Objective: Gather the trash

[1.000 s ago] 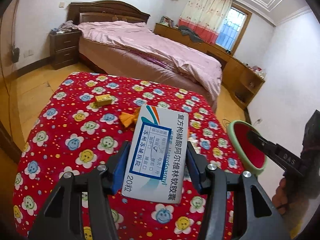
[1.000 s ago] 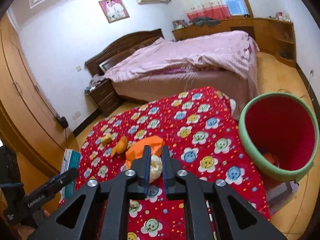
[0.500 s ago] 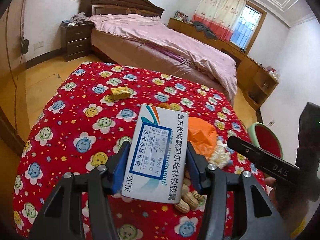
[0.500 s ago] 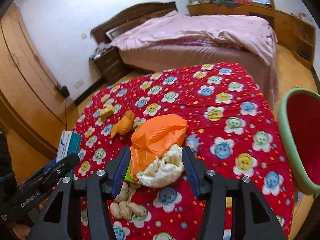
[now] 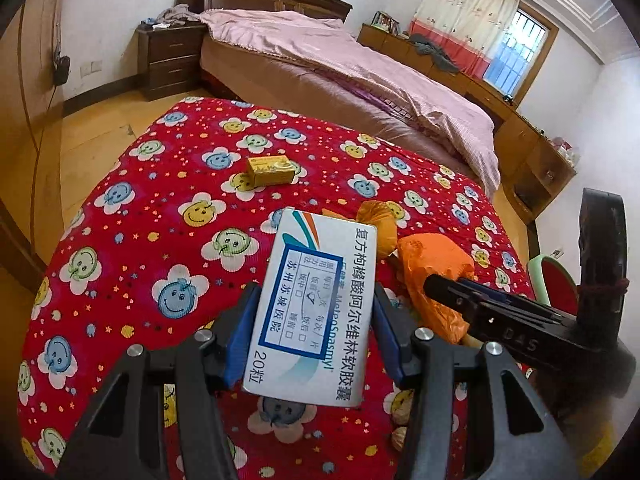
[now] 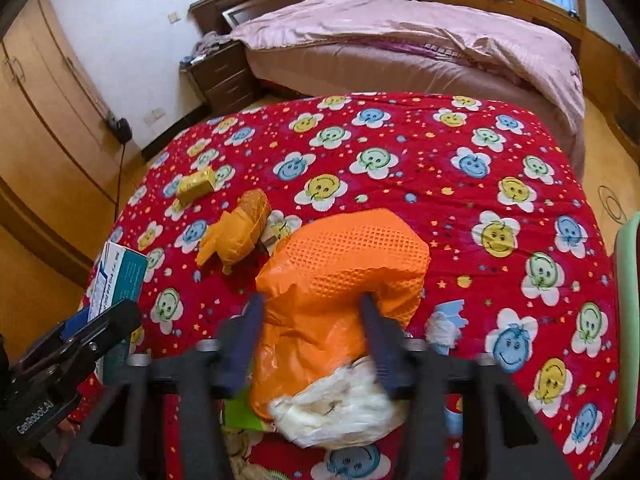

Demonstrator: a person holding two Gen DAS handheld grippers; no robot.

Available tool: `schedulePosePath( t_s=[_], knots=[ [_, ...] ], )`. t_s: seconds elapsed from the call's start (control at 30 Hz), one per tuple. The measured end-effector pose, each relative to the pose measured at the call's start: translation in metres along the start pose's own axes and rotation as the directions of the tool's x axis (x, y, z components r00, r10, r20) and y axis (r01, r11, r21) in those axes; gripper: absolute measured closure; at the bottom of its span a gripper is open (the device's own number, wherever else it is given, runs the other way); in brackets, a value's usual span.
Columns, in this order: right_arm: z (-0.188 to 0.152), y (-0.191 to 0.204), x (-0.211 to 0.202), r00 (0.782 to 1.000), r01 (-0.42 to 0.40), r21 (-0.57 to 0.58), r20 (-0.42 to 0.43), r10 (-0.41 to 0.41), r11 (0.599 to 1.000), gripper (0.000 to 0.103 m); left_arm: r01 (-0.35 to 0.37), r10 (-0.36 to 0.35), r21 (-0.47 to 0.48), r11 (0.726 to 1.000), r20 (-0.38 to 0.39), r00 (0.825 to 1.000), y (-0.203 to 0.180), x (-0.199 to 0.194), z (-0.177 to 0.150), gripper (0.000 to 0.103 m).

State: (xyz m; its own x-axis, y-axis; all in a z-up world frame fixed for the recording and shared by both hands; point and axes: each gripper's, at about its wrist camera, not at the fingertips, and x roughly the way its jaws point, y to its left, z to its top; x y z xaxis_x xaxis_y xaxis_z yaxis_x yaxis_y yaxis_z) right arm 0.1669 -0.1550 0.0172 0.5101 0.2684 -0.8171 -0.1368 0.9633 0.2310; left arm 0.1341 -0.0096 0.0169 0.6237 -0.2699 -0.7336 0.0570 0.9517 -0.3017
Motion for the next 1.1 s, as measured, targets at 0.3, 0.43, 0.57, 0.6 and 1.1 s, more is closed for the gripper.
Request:
schedulePosePath(
  t_s=[0.3,0.43,0.57,0.6,1.1],
  knots=[
    [0.000,-0.008,-0.031,0.996,-0.028,0.033,0.086,0.025,0.999,0.100,0.010,-0.010,0.004,1.000,0.014,1.000,-0.007,-0.009,0.000,0.049],
    [-0.003,-0.014,-0.058,0.987,-0.064,0.060,0.152,0.055,0.996,0.102,0.025,-0.026,0.021,0.999,0.035,0.999,-0.017,-0.022,0.001,0.049],
    [-0.006,-0.017,-0.088,0.975,-0.072,0.068,0.216,0.056,0.995,0.102,0.050,-0.053,0.052,0.997,0.051,0.997,-0.034,-0.034,0.001,0.049],
    [-0.007,-0.018,-0.095,0.971,-0.076,0.070,0.231,0.058,0.995,0.102,0.055,-0.059,0.059,0.997,0.053,0.997,-0.038,-0.037,0.001,0.049],
    [-0.005,-0.021,-0.080,0.984,-0.052,0.068,0.171,0.039,0.996,0.037,0.034,-0.037,0.065,0.997,0.048,0.998,-0.045,-0.027,0.004,0.049]
  ],
)
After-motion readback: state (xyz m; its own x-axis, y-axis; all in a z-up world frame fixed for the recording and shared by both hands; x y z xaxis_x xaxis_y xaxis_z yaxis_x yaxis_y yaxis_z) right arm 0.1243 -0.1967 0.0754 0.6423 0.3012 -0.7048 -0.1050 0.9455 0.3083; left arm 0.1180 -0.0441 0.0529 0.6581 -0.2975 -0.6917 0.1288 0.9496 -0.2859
